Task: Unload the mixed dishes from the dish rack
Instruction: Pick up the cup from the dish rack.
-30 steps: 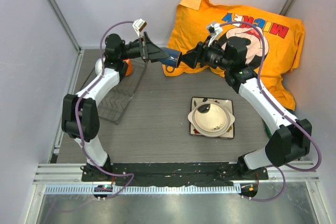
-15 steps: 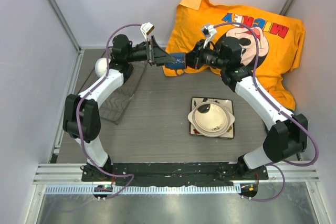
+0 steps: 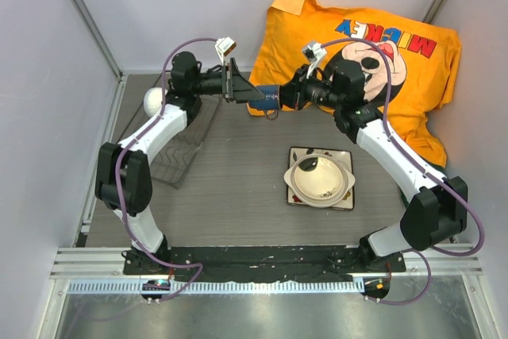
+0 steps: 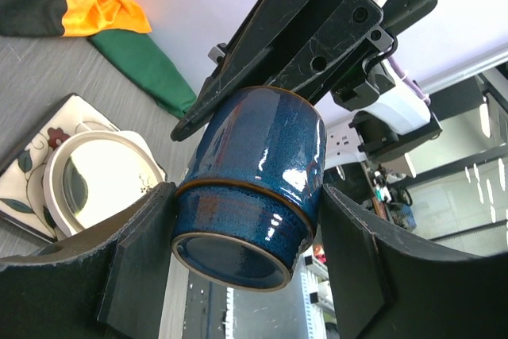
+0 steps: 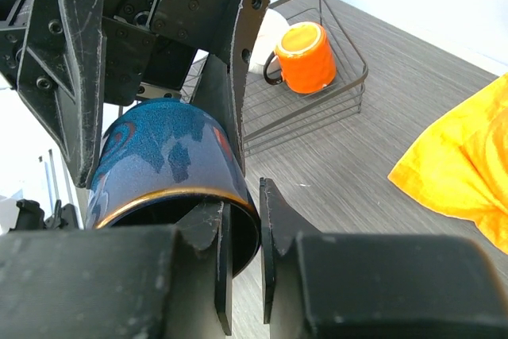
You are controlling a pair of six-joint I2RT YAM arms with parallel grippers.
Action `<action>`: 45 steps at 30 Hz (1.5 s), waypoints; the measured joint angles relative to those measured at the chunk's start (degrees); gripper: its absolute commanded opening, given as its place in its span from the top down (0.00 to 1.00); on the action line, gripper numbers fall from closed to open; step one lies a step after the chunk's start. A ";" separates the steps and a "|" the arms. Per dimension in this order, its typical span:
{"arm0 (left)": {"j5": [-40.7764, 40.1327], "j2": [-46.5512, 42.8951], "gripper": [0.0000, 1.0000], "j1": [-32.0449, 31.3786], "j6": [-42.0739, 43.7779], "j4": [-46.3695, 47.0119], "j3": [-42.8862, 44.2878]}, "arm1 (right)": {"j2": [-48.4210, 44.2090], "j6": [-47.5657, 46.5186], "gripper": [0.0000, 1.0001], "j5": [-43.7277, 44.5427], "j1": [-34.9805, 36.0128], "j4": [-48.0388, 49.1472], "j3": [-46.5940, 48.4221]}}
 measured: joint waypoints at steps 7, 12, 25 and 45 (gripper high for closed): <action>1.22 -0.02 0.50 1.14 0.39 0.57 0.02 | -0.50 -0.96 0.99 1.20 0.42 -0.42 -0.07; 1.88 -0.02 0.45 1.79 1.16 0.57 0.02 | -0.50 -1.14 0.99 1.70 0.76 -0.70 -0.07; 1.64 1.09 0.00 5.70 2.97 0.22 0.52 | -2.67 -2.51 0.99 3.61 -0.83 -3.58 -0.07; -12.94 2.91 0.00 9.99 37.24 -42.53 16.96 | 1.03 -10.75 0.99 19.47 -1.99 -21.64 9.44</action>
